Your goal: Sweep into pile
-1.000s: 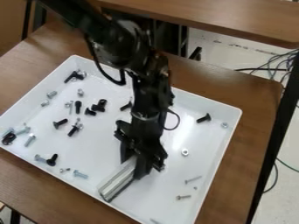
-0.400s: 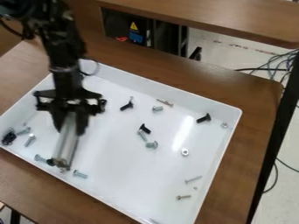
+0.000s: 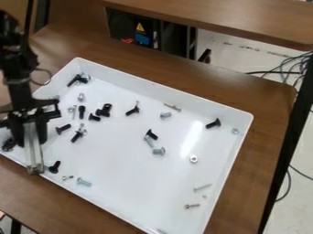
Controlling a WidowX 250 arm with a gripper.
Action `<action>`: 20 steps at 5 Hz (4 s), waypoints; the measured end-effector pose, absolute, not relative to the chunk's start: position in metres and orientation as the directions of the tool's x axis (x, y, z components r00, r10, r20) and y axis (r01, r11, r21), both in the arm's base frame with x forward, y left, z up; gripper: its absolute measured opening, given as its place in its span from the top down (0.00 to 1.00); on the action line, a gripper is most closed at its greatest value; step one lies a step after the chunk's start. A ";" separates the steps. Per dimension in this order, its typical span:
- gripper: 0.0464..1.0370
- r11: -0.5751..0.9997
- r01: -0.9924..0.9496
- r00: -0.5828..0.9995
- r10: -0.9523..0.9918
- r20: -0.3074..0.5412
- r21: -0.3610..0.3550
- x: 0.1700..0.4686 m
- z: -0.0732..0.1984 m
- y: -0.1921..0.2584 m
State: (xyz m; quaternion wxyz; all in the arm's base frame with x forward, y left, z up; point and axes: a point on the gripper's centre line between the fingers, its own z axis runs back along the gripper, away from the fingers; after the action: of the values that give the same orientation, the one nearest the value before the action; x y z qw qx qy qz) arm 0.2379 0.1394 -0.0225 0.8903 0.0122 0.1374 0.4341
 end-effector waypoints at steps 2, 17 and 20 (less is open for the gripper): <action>0.68 0.556 -0.823 0.509 0.812 -0.285 0.117 0.261 -0.043 0.165; 0.68 0.923 0.381 0.914 -0.385 -0.131 -0.052 0.306 -0.048 -0.165; 0.68 0.987 0.150 0.988 -0.149 -0.029 0.059 0.332 0.017 -0.062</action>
State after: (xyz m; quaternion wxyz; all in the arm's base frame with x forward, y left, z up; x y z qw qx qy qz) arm 0.3321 -0.0616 0.0166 0.9966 0.0304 0.0123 -0.0751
